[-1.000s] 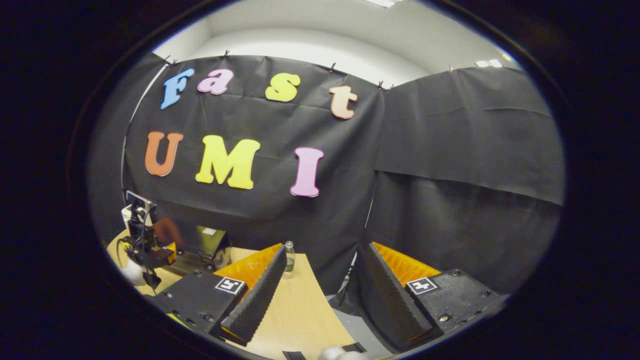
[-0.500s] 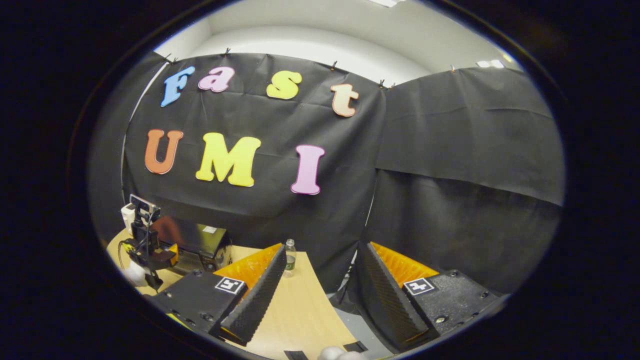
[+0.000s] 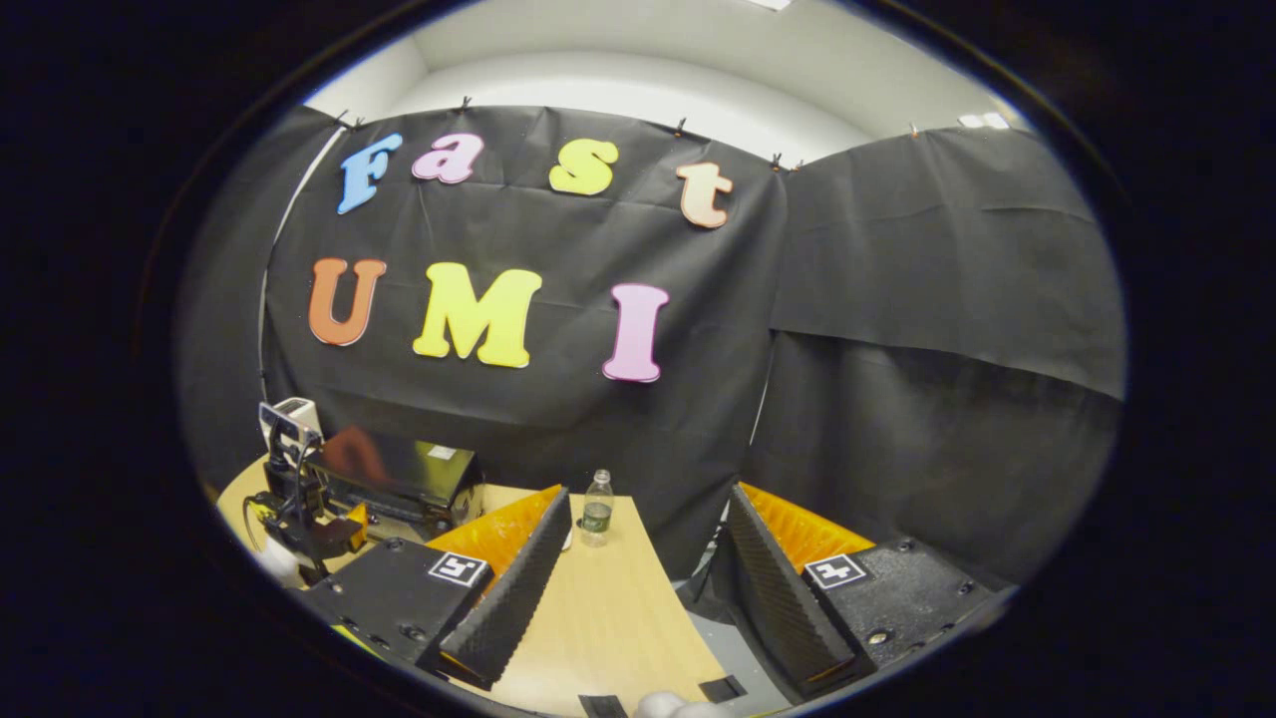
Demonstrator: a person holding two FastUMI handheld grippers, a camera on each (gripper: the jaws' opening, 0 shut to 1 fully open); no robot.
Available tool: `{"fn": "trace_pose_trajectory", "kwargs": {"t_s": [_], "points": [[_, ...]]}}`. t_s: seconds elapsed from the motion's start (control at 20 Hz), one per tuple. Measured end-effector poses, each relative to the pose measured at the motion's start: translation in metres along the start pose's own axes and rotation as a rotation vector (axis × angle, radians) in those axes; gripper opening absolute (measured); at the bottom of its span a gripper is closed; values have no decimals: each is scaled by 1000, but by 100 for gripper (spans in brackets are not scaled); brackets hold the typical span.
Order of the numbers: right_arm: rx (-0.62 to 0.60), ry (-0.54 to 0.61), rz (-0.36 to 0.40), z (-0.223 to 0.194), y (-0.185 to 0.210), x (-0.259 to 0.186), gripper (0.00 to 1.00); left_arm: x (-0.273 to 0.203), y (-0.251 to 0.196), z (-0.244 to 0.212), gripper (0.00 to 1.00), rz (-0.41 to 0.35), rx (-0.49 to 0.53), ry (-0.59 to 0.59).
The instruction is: Open the electric oven with the left hand, put the food in, and close the electric oven.
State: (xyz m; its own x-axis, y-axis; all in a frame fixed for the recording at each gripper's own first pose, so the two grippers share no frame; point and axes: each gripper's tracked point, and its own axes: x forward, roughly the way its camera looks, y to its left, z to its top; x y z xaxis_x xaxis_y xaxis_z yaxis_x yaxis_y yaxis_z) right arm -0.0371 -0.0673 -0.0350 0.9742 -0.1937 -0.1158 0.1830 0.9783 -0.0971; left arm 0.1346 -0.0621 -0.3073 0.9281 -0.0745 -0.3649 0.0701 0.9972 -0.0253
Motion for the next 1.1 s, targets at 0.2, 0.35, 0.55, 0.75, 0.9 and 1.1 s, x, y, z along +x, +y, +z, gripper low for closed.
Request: {"fn": "trace_pose_trajectory", "kwargs": {"t_s": [0.2, 0.35, 0.55, 0.75, 0.9, 1.1], "points": [[-1, 17, 16, -8, 2, -2, 96, -22, -2, -26, 99, -9, 1, 34], [-13, 22, 22, -12, 4, -5, 96, -36, -4, -49, 99, -15, -1, 69], [-13, 34, 35, -16, 8, -6, 96, -44, -5, -76, 99, -12, -4, 106], [-24, 43, 33, -20, 8, -7, 96, -51, -7, -115, 98, -25, -17, 188], [-32, 48, 29, -22, 6, -9, 100, -49, -8, -145, 96, -22, -38, 272], [-45, 58, 28, -25, 6, -10, 95, -46, -11, -166, 96, -28, -70, 331]]}}
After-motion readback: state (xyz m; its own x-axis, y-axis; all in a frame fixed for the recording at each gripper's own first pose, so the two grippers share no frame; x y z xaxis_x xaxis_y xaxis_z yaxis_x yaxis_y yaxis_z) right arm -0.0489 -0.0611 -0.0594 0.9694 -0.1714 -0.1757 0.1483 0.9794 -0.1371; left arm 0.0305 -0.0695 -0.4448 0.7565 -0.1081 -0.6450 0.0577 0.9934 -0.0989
